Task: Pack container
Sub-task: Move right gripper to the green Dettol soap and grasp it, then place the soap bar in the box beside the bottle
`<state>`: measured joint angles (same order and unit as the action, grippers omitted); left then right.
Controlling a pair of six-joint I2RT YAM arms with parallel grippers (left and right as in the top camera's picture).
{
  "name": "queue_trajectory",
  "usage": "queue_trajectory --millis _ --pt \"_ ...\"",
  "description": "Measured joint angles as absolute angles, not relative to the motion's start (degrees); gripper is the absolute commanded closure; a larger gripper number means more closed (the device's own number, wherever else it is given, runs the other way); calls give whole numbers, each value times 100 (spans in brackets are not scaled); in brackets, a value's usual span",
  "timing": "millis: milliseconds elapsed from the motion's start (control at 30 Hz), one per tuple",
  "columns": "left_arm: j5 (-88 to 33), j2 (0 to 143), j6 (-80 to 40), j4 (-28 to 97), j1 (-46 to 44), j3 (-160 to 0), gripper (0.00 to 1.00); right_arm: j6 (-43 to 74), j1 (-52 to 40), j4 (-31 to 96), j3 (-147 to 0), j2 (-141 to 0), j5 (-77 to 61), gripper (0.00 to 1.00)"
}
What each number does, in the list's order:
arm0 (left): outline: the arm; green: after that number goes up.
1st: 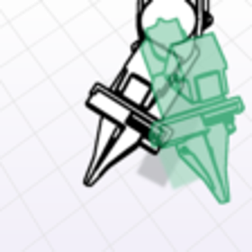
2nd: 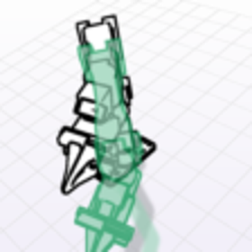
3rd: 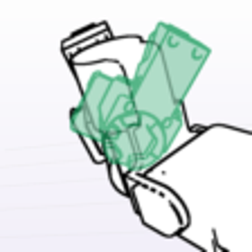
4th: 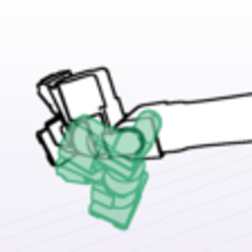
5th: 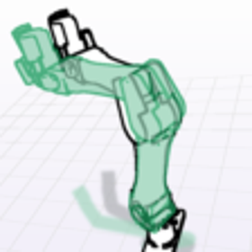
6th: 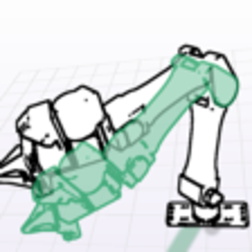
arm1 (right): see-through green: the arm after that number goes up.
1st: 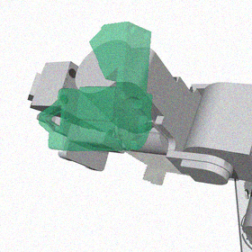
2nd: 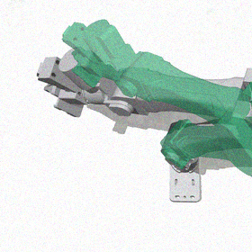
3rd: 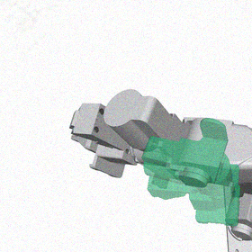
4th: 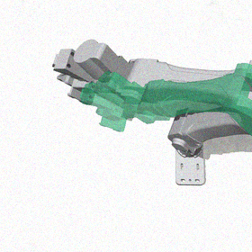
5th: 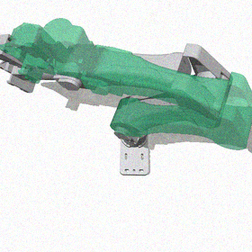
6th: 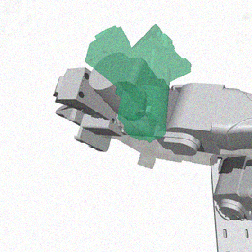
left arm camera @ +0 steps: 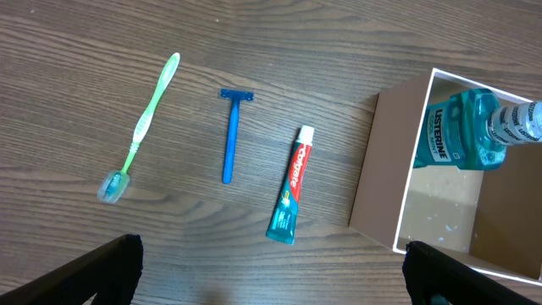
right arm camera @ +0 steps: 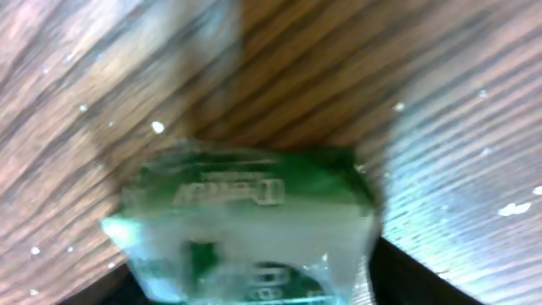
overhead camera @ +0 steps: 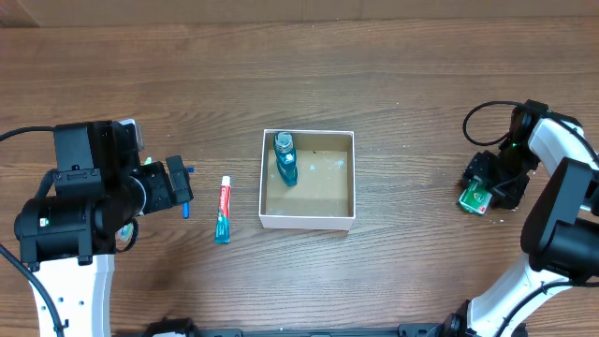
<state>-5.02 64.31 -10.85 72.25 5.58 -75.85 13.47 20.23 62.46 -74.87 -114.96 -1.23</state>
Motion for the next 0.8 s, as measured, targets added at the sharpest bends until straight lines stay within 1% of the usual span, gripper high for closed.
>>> queue_trajectory --millis 33,133,233,300,367,500,600,700,800 --pt "-499 6431 -1085 7225 558 -7585 0 1347 2023 6250 -7483 -11493 -123 42" --pt "-502 6431 -1085 7225 558 -7585 0 1345 2023 6248 -7481 -11491 -121 46" --pt "-499 6431 -1085 7225 558 -7585 0 1356 2023 6254 -7481 -11491 -130 69" --pt "-502 6431 -1085 7223 558 -7585 0 1345 2027 6248 -7483 -11469 -161 77" --pt "-502 6431 -1085 7225 558 -7585 0 1444 2025 6348 -7511 -11472 -169 80" --pt "-502 6431 -1085 7227 558 -7585 0 1564 1990 6840 -7878 -11454 -169 80" --pt "-502 6431 -1085 7225 558 -7585 0 1562 1697 7124 -8383 -11002 -167 81" --pt "-502 6431 -1085 7225 558 -7585 0 1459 888 7284 -8978 -10031 -176 81" --pt "-502 6431 -1085 7225 558 -7585 0 1400 -410 7157 -9292 -9056 -263 81"
